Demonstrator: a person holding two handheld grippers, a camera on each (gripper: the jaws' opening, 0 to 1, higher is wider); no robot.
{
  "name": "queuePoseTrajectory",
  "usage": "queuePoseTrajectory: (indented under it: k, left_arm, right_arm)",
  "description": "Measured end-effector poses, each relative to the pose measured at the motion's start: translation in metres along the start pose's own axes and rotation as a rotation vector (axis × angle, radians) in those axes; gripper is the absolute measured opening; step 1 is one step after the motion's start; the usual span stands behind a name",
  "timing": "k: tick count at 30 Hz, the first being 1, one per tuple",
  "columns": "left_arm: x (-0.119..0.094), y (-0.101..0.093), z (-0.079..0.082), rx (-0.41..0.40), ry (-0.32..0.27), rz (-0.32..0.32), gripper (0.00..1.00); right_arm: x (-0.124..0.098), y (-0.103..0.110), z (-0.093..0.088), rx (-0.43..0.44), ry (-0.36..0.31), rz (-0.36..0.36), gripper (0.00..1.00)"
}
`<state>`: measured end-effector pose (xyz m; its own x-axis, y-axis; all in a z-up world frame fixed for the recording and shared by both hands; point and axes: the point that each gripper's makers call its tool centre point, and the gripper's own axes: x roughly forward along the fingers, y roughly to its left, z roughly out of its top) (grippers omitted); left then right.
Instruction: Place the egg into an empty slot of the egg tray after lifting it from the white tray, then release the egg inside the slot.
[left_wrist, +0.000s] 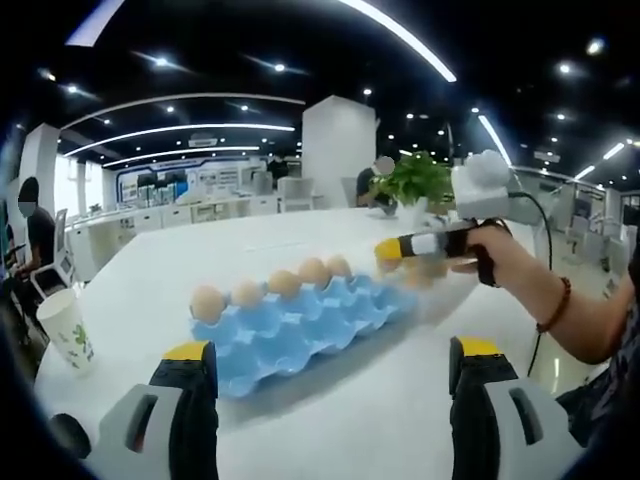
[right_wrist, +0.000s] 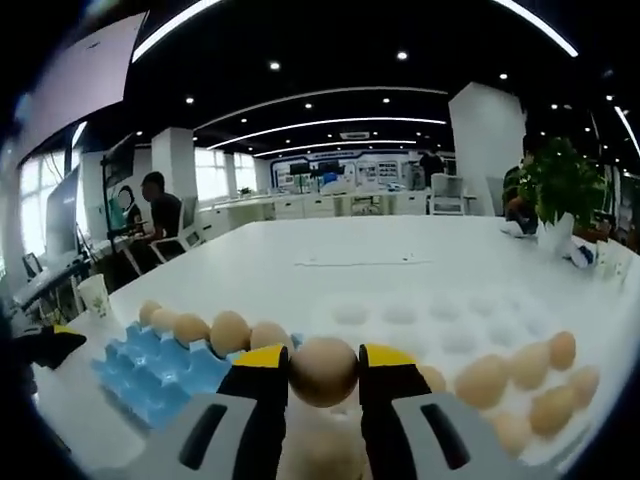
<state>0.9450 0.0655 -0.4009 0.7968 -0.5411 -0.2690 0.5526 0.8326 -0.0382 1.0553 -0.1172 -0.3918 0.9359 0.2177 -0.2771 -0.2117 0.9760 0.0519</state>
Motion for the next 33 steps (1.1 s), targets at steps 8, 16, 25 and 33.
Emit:
queuePoseTrajectory:
  k: [8, 16, 25, 33]
  left_arm:
    - [-0.003, -0.001, 0.003, 0.009, -0.007, 0.002, 0.98]
    - [-0.007, -0.002, 0.002, 0.017, -0.007, 0.001, 0.99]
    - [-0.010, 0.002, 0.001, 0.015, -0.007, 0.009, 0.99]
    - [-0.012, 0.003, 0.000, 0.013, -0.006, 0.013, 0.99]
  right_arm:
    - [-0.002, 0.011, 0.003, 0.005, 0.000, 0.038, 0.28]
    - [0.000, 0.037, 0.001, 0.025, 0.000, 0.131, 0.28]
    - [0.005, 0.069, 0.002, 0.016, 0.015, 0.221, 0.28]
    - [0.007, 0.097, 0.004, -0.010, 0.023, 0.307, 0.28]
